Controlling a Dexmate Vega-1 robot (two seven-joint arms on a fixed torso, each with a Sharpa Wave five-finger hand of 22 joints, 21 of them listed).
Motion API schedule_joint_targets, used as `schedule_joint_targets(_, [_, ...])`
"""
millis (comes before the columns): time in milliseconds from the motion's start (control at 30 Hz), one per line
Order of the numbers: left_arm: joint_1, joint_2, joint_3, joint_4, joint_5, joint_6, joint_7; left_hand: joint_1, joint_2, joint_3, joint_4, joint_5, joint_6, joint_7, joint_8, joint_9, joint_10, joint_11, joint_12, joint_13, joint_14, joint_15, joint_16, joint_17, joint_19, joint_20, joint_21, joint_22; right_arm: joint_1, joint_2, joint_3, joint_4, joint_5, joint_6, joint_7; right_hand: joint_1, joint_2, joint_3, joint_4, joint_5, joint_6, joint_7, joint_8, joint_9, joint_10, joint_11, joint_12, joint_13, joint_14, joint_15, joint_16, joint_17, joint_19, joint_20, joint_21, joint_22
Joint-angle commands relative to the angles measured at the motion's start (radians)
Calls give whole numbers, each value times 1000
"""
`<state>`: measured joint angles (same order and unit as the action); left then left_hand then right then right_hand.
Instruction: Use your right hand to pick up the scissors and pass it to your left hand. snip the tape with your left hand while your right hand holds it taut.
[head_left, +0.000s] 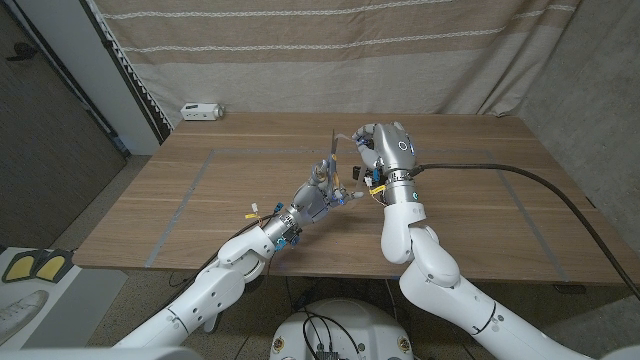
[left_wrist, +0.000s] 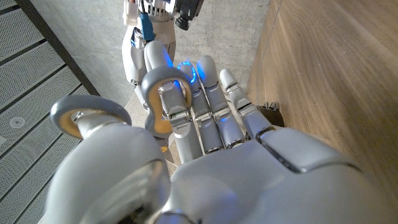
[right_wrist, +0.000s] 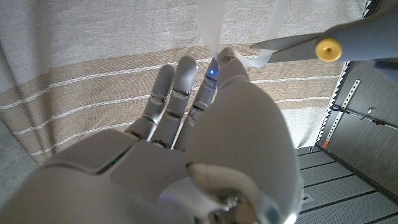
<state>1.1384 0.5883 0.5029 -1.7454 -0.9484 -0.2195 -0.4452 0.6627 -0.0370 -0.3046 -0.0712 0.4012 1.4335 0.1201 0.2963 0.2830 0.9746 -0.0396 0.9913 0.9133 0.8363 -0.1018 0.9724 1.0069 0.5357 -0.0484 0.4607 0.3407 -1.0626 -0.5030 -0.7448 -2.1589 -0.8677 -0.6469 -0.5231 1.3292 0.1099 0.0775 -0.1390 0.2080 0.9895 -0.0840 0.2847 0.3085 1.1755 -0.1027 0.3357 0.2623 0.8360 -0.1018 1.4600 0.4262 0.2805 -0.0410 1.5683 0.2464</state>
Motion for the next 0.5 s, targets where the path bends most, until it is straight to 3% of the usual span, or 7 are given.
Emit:
schedule_joint_targets(33, [6,-9,2,3,2,-15,-2,5,19,7,1,5,-43,42,4,-3,80,-79,222,6,11,-84,0,0,-3,-33,4,8,-11,-3,3,-11,-7,-3,4,-3,1,1,1,4,5,-2,-4,6,62,-60,2,38,7,-115,7,0,5,-64,4,0])
schedule_joint_targets(367, [10,-6,5,-6,25,-24,20,-2,34,-2,14,1,-40,47,13,-4,86,-77,227,9,17,-79,3,8,-6,-41,11,22,-17,-3,8,-15,-10,1,2,-3,0,0,2,4,6,-3,-5,6,63,-60,1,39,7,-115,11,-3,6,-64,4,-1])
schedule_joint_targets(500, [11,-7,5,-5,23,-27,22,-4,57,2,22,2,-38,48,17,-3,88,-74,230,11,17,-81,1,7,-6,-42,13,25,-18,-4,8,-17,-13,2,2,-4,0,0,2,4,6,-2,-5,6,64,-59,0,39,7,-115,14,-5,6,-64,4,-1])
